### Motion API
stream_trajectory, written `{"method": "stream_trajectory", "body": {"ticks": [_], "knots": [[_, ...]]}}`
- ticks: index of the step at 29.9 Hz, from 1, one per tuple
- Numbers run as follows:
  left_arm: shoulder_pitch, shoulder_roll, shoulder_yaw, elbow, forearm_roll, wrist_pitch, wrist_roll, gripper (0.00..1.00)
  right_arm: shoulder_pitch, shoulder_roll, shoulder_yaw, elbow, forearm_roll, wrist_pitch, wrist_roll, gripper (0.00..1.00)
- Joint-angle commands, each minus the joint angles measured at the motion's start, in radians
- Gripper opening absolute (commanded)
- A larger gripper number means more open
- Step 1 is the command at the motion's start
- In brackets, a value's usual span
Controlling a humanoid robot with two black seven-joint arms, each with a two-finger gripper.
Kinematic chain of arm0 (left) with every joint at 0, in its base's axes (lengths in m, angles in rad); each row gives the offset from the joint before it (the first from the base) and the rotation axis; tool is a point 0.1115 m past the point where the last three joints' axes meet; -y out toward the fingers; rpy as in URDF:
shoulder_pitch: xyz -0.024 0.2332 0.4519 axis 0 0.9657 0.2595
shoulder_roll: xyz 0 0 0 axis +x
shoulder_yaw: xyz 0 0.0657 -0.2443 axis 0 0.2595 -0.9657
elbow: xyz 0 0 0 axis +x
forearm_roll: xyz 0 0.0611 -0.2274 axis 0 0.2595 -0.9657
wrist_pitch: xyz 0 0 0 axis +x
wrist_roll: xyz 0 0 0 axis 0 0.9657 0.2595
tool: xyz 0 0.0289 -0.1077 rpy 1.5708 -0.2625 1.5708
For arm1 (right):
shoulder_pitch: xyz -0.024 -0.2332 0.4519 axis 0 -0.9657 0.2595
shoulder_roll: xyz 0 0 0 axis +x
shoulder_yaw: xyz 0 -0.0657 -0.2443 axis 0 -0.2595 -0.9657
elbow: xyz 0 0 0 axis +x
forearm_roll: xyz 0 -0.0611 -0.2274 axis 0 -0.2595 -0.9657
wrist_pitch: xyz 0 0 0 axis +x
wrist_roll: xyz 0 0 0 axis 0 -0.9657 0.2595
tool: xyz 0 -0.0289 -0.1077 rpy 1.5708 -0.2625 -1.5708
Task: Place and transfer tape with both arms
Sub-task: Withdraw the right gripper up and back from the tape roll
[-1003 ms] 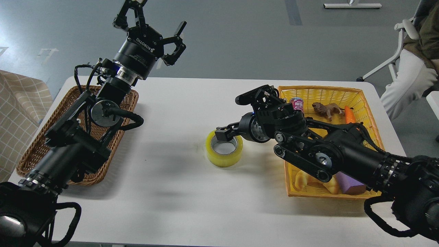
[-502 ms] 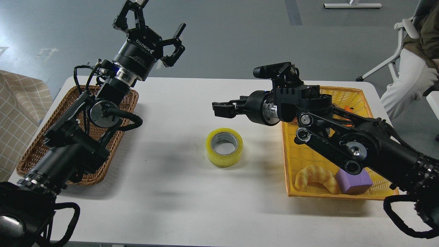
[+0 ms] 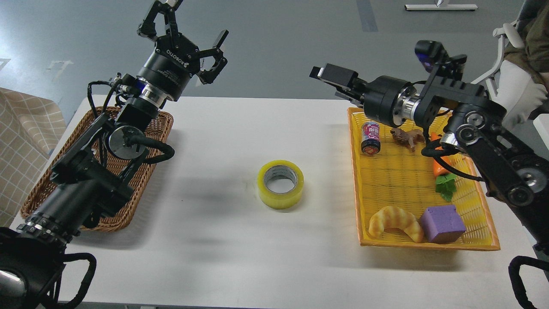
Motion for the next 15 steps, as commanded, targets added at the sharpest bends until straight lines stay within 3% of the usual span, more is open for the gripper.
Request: {"method": "stream_trajectory", "body": {"ticks": [1,10,15], "knots": [[0.0,0.009,0.003,0.001,0.001,0.0,0.002,0.98,-0.044,0.001,0.141,-0.01,0.124,0.0,0.001,1.0],[0.0,0.013,0.004,0.0,0.001,0.0,0.002,0.98,-0.113,0.025,0.342,-0.059,0.582,0.0,0.001,1.0],[0.0,0.013,0.004,0.001,0.002,0.0,0.002,0.98,-0.11,0.09,0.437,-0.109,0.707,0.0,0.001,1.0]]}}
